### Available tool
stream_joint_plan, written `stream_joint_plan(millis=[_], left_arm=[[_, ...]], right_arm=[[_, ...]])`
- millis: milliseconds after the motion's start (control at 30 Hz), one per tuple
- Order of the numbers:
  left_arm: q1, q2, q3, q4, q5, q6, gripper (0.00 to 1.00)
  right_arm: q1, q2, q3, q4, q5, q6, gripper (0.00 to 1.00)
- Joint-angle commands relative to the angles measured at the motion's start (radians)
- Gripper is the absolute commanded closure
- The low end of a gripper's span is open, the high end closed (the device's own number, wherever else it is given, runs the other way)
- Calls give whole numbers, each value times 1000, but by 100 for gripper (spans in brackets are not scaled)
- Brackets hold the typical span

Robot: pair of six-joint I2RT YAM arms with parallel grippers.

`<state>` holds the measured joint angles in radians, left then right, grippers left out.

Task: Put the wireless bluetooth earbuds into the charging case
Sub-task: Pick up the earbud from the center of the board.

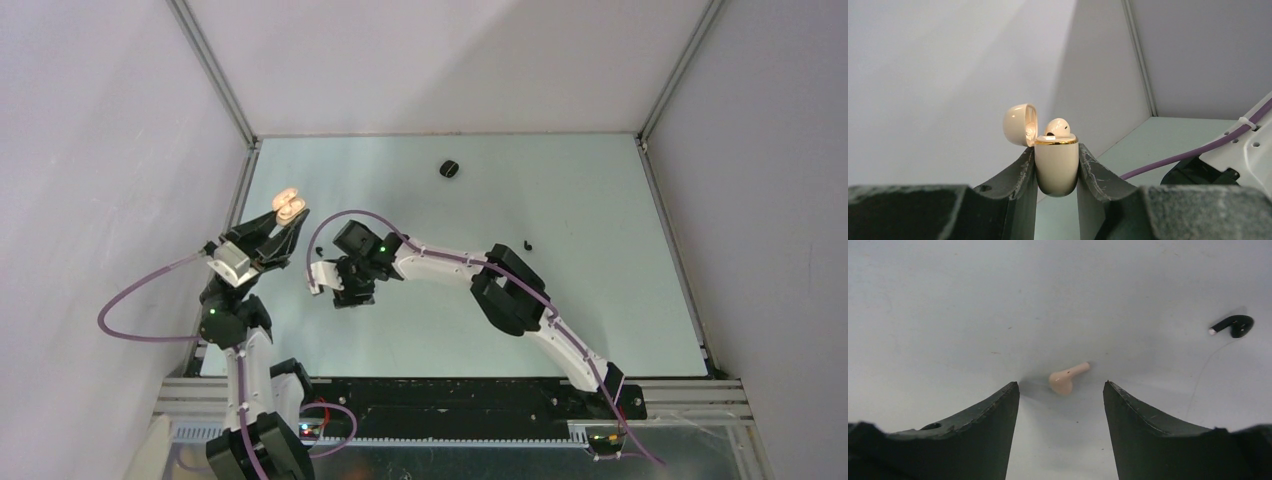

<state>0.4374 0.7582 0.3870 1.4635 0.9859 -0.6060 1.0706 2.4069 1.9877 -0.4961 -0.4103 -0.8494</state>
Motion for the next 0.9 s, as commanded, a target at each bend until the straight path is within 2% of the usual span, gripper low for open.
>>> stream_joint_plan(millis=[0, 167, 567, 733, 867], left_arm=[[10, -14, 0, 63, -26, -24, 93], [11, -13, 1, 66, -25, -27, 92], [11, -8, 4, 67, -28, -34, 92], [9, -6, 3, 67, -11, -27, 91], [-17, 5, -2, 67, 5, -2, 90]], right_arm=[[4, 53, 58, -4, 74, -31, 35], [7, 81, 114, -41, 67, -38, 43], [17, 95, 137, -101, 53, -84, 82], [3, 91, 211, -172, 15, -42, 85], [-47, 24, 263, -283, -132, 39, 85]])
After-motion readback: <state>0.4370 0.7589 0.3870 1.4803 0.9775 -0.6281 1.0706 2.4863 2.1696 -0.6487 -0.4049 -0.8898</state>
